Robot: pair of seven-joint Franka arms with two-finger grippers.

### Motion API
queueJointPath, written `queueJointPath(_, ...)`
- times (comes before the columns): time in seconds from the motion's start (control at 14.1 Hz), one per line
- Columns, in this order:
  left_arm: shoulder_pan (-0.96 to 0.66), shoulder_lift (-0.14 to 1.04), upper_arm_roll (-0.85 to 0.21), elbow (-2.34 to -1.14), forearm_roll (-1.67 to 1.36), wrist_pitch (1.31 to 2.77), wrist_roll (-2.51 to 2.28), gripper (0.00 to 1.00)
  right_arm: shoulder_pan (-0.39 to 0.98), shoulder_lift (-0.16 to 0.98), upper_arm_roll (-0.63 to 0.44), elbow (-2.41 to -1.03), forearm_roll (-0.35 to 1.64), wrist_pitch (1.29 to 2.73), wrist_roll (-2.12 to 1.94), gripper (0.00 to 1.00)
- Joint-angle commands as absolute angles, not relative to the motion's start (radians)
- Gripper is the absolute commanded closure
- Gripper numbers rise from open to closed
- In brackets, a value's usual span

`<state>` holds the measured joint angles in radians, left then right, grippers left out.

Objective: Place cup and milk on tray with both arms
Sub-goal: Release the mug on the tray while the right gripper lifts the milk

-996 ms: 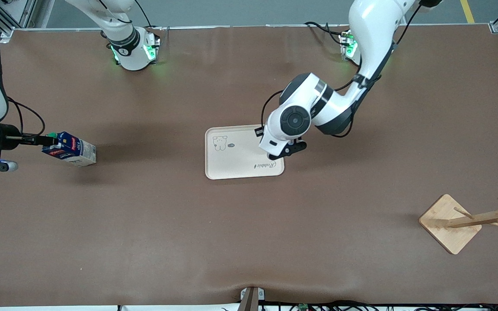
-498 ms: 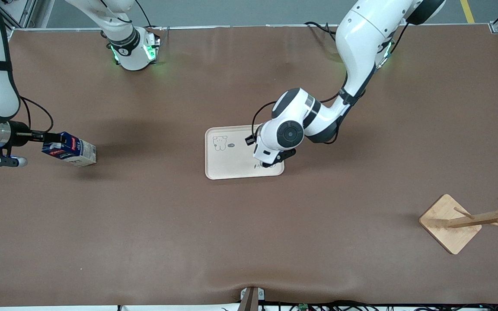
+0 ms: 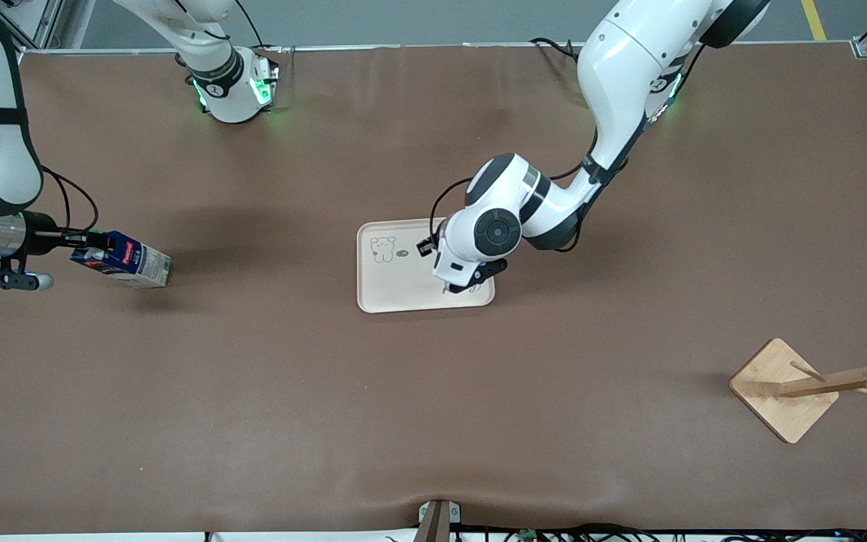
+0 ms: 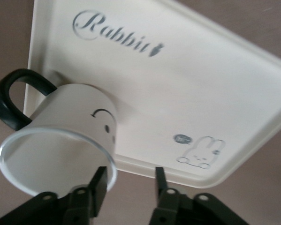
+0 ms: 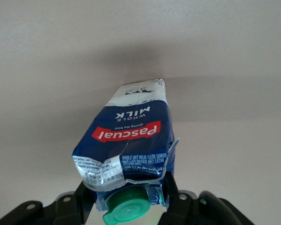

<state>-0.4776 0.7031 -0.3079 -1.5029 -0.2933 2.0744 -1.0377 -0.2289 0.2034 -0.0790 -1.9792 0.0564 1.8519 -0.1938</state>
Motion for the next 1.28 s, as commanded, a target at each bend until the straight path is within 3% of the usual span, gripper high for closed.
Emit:
queueJointPath(0.0, -0.434, 0.628, -0.284, -1.419, -0.279, 1.935, -1.013, 0.0, -0.239, 0.173, -0.066, -1.996, 0.061, 1.847, -0.207, 0.8)
queueJointPath(0.14, -0.362, 0.574, -0.284, -1.391, -0.241, 1.832, -0.942, 0.0, -0.215, 0.178, -0.058, -1.913, 0.064, 1.733, -0.206, 0.98)
queueJointPath(0.21, -0.324, 0.54, -0.284, -1.391, -0.236, 1.791, -0.915, 0.0, -0.187, 0.179, -0.058, -1.86, 0.064, 1.673, -0.199, 1.0)
queueJointPath(0.43, -0.214, 0.445, -0.285, -1.391, -0.105, 1.711, -0.844, 0.0, -0.111, 0.187, -0.06, -1.715, 0.067, 1.551, -0.193, 1.0)
queueJointPath(0.71, -0.129, 0.35, -0.285, -1.39, 0.043, 1.611, -0.796, 0.0, -0.034, 0.195, -0.061, -1.622, 0.067, 1.525, -0.184, 1.0)
queueJointPath(1.21, 0.072, 0.144, -0.288, -1.388, 0.104, 1.438, -0.474, 0.0, 0.147, 0.201, -0.06, -1.559, 0.138, 1.494, 0.082, 1.0)
